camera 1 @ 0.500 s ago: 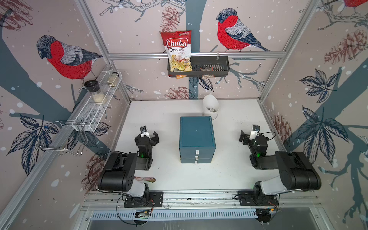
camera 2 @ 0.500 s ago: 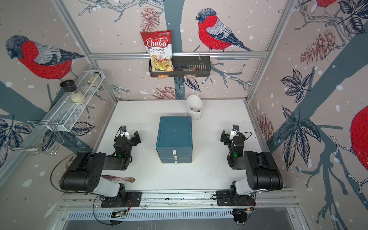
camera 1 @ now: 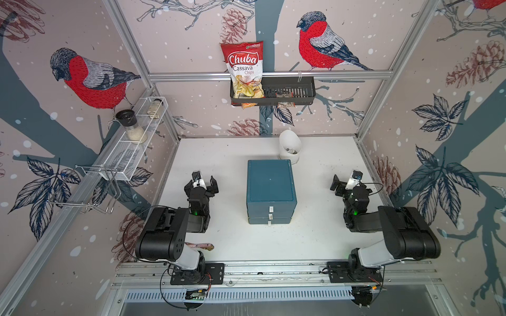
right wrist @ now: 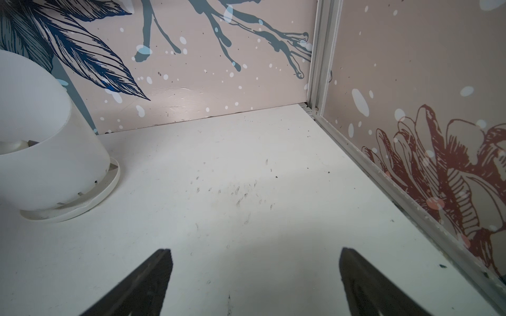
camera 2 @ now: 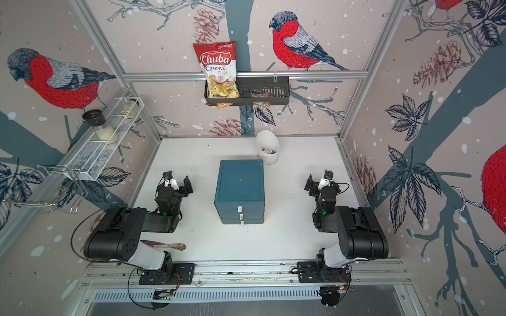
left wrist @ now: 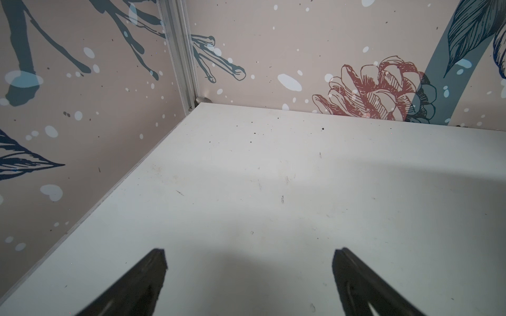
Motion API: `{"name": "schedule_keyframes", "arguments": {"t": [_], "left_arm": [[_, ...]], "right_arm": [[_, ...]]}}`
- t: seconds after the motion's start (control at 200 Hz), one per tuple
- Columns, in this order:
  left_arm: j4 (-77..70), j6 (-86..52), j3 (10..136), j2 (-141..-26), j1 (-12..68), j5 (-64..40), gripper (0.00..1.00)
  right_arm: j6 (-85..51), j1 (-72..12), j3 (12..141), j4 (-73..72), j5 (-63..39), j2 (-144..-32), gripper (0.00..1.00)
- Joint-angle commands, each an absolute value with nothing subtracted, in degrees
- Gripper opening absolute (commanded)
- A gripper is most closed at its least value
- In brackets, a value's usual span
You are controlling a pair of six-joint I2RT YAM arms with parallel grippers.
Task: Take the seed bags out of the drawer
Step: Open the drawer in the storage box.
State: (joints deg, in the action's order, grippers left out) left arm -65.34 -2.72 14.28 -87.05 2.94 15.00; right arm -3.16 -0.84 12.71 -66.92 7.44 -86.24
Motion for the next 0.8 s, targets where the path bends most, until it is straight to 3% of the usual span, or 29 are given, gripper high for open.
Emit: {"name": "schedule_keyframes", "arguments": {"t": [0.0, 0.075, 0.125, 0.235, 0.285, 0.37, 0.43, 0.47, 0.56, 0.685, 0.795], "left_arm": [[-68.5, -2.1, 14.6, -87.1, 2.8, 15.2, 0.98], [-68.3, -2.2, 14.6, -87.1, 2.7, 14.7, 0.98], [-68.3, -2.3, 14.7, -86.2, 2.6, 14.8, 0.98], [-46.2, -4.1, 24.0, -78.1, 2.5, 20.3, 0.96], [-40.7, -7.2, 27.0, -74.9, 2.8, 27.5, 0.96], [-22.5, -23.7, 33.9, -68.7, 2.2, 35.4, 0.96], [-9.9, -34.4, 38.4, -64.7, 2.2, 31.9, 0.96], [-5.6, -37.6, 40.2, -63.0, 2.7, 25.9, 0.88], [2.2, -40.4, 44.3, -60.0, 8.3, 15.6, 0.75], [7.5, -38.6, 47.4, -54.3, 22.6, 9.7, 0.79], [11.9, -37.3, 49.7, -52.0, 32.6, 6.5, 0.81]], "right_arm": [[-4.2, -0.8, 13.0, -70.0, 8.2, -86.3, 1.00], [-4.1, -0.9, 12.8, -70.4, 8.5, -86.2, 1.00], [-4.7, -2.2, 13.6, -70.4, 14.6, -84.8, 1.00], [-12.2, -4.4, 28.1, -36.2, 26.4, -73.0, 1.00], [-20.7, -3.2, 34.9, -21.6, 24.0, -69.0, 1.00], [-37.4, -0.7, 36.1, -13.1, 21.2, -66.9, 1.00], [-43.6, 6.9, 35.3, -10.6, 2.8, -67.3, 1.00], [-44.9, 8.8, 35.6, -8.9, -5.1, -68.3, 1.00], [-41.6, 0.6, 44.9, 10.1, 5.3, -70.6, 1.00], [-41.2, -14.6, 55.2, 27.6, 21.1, -70.7, 1.00], [-42.1, -25.7, 57.3, 30.2, 31.9, -65.3, 1.00]]}}
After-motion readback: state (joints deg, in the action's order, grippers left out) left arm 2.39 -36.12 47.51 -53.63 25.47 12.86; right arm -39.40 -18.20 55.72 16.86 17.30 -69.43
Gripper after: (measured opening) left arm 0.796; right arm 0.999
